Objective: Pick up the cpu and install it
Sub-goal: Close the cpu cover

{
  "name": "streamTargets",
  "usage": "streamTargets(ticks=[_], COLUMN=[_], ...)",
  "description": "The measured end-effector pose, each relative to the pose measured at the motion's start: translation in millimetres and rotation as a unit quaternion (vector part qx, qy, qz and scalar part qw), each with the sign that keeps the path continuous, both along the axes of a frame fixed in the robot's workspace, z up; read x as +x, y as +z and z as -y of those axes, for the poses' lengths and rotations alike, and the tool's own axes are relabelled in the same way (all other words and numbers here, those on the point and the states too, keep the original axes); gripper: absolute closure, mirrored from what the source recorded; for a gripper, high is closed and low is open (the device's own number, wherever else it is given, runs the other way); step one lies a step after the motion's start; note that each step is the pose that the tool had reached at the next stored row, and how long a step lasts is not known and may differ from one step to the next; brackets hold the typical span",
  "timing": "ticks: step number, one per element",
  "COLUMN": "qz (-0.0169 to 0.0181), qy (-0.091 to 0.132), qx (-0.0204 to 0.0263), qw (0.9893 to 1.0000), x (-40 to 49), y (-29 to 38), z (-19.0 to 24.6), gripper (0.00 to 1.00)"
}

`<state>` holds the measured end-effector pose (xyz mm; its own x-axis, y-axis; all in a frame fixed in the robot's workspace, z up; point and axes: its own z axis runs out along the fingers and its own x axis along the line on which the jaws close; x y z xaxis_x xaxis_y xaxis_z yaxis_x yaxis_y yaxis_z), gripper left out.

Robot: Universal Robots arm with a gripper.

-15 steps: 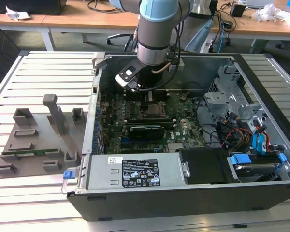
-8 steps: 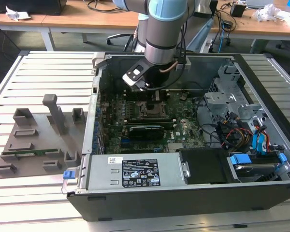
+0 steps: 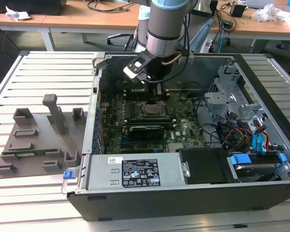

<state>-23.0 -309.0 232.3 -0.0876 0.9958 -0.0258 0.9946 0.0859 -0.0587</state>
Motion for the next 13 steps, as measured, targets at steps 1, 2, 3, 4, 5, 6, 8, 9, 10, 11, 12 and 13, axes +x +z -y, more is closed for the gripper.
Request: streamTargets(ticks=[1,2,3,4,5,6,8,9,10,11,12,13], qz=[-0.0001,0.0000,0.0000,0.0000,0.0000,0.0000,0.0000,0.0000,0.0000,0.0000,0.0000,0.0000], qy=[0.000,0.000,0.000,0.000,0.000,0.000,0.000,0.000,0.000,0.000,0.000,0.000], qx=[0.0000,0.0000,0.0000,0.0000,0.0000,0.0000,0.0000,0.0000,0.0000,0.0000,0.0000,0.0000], qw=[1.0000,1.0000,1.0000,1.0000,1.0000,1.0000,1.0000,1.0000,1.0000,1.0000,1.0000,1.0000], x=[0.0,0.0,0.0,0.0,0.0,0.0,0.0,0.0,0.0,0.0,0.0,0.0], y=[1.8,4.9,8.5,9.7,11.4,14.0,20.0,21.4,23.7,25.5,26.9,28.2], z=[0.0,0.0,0.0,0.0,0.0,0.0,0.0,0.0,0.0,0.0,0.0,0.0], gripper=[0.89,0.89,0.89,0.89,0.89,0.89,0.89,0.89,0.89,0.89,0.89,0.89])
